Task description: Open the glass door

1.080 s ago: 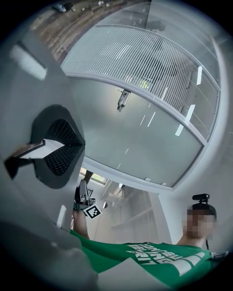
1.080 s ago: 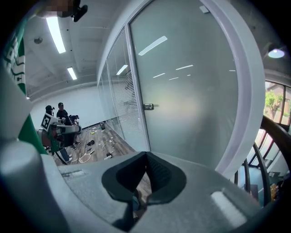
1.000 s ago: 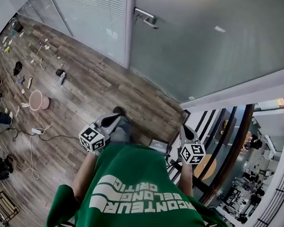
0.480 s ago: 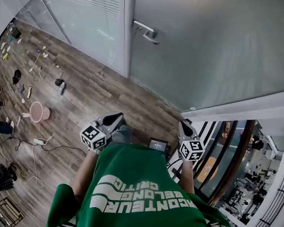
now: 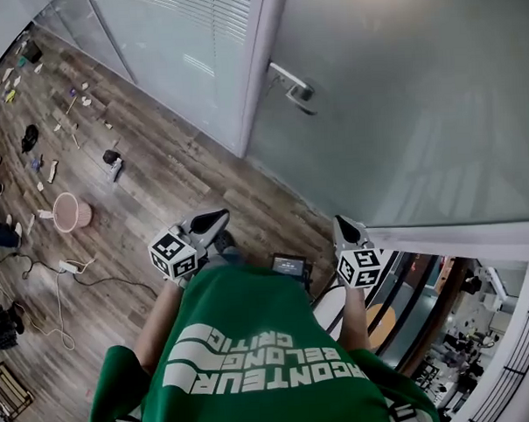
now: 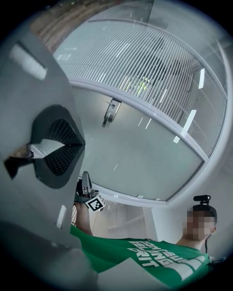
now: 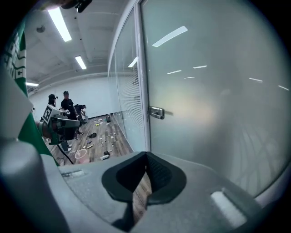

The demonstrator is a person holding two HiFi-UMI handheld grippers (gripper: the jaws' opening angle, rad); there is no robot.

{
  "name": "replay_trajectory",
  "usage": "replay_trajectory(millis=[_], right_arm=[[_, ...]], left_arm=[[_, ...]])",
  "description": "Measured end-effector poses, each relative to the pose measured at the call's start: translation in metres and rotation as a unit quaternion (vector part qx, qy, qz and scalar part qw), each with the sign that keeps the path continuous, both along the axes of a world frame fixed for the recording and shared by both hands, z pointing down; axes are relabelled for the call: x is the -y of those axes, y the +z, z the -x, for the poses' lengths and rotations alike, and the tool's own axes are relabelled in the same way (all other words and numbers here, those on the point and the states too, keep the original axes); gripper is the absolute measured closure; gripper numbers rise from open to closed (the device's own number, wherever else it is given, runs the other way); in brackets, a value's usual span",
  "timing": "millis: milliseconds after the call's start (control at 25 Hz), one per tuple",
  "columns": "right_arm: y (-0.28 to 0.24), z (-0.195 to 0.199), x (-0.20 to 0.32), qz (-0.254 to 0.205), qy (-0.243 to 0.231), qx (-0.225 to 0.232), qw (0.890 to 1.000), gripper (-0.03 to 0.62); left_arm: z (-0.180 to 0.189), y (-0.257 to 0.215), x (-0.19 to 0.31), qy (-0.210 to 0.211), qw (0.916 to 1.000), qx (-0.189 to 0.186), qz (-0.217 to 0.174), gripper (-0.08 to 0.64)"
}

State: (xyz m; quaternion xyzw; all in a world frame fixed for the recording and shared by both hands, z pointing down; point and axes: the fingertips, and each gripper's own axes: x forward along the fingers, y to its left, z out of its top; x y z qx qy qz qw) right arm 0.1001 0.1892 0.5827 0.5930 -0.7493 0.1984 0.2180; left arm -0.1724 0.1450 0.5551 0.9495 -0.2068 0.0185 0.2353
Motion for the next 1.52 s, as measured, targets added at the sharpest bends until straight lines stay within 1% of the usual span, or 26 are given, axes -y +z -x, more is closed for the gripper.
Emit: replay_trajectory(millis=[80,200,240,280,400,520,600,760,920,1040,1120,1240,1360,1400,1440,1520], right_arm=[[-0.004,0.006,0.032,0.006,-0.024,-0.019,1.0,0.6],[-0.017,0.018,0.073,0.0,-0.063,-0.052,0.997,0.598],[-0.022,0.021,0.086,-0.003,-0.077,-0.066,0.995,0.59],[-0.026,0.023,0.099,-0.006,-0.09,-0.081,0.993,0.556],[-0.036,0.023,0.133,-0.006,-0.122,-0.126,0.985,0.537],[-0.035,0.023,0.168,0.009,-0.145,-0.157,0.977,0.512],[-0.028,0.024,0.196,0.029,-0.163,-0.178,0.97,0.5],[-0.008,0.032,0.246,0.067,-0.21,-0.223,0.95,0.48],[0.009,0.035,0.289,0.088,-0.24,-0.257,0.932,0.472],[0.019,0.038,0.312,0.101,-0.259,-0.273,0.921,0.469],[0.034,0.037,0.322,0.127,-0.271,-0.279,0.913,0.468],[0.061,0.035,0.331,0.179,-0.279,-0.273,0.903,0.464],[0.073,0.041,0.346,0.198,-0.287,-0.27,0.897,0.464],[0.075,0.044,0.35,0.209,-0.293,-0.272,0.893,0.465],[0.078,0.046,0.35,0.228,-0.301,-0.272,0.885,0.464],[0.085,0.051,0.344,0.279,-0.319,-0.264,0.866,0.464]], left_arm=[[0.012,0.002,0.012,-0.019,0.9998,-0.006,0.006,0.552],[0.03,0.002,0.022,-0.032,0.9994,-0.007,0.006,0.552],[0.035,0.002,0.026,-0.035,0.9994,-0.006,0.004,0.552],[0.039,0.002,0.029,-0.038,0.9993,-0.007,0.001,0.552],[0.048,0.0,0.036,-0.05,0.9987,-0.011,-0.003,0.552],[0.057,0.002,0.042,-0.065,0.9977,-0.015,-0.004,0.552],[0.063,0.005,0.046,-0.079,0.9967,-0.019,-0.003,0.552],[0.077,0.007,0.045,-0.12,0.9924,-0.027,0.0,0.552],[0.083,0.007,0.046,-0.142,0.9896,-0.024,0.001,0.552],[0.08,0.004,0.053,-0.153,0.9881,-0.017,-0.004,0.552],[0.079,0.002,0.059,-0.163,0.9865,-0.012,-0.004,0.552],[0.079,-0.003,0.068,-0.179,0.9838,-0.003,-0.001,0.552],[0.077,-0.002,0.076,-0.187,0.9824,0.002,-0.001,0.552],[0.075,-0.003,0.079,-0.188,0.9821,0.004,-0.001,0.552],[0.074,-0.005,0.081,-0.189,0.9819,0.006,-0.001,0.552],[0.071,-0.01,0.085,-0.192,0.9813,0.01,-0.001,0.552]])
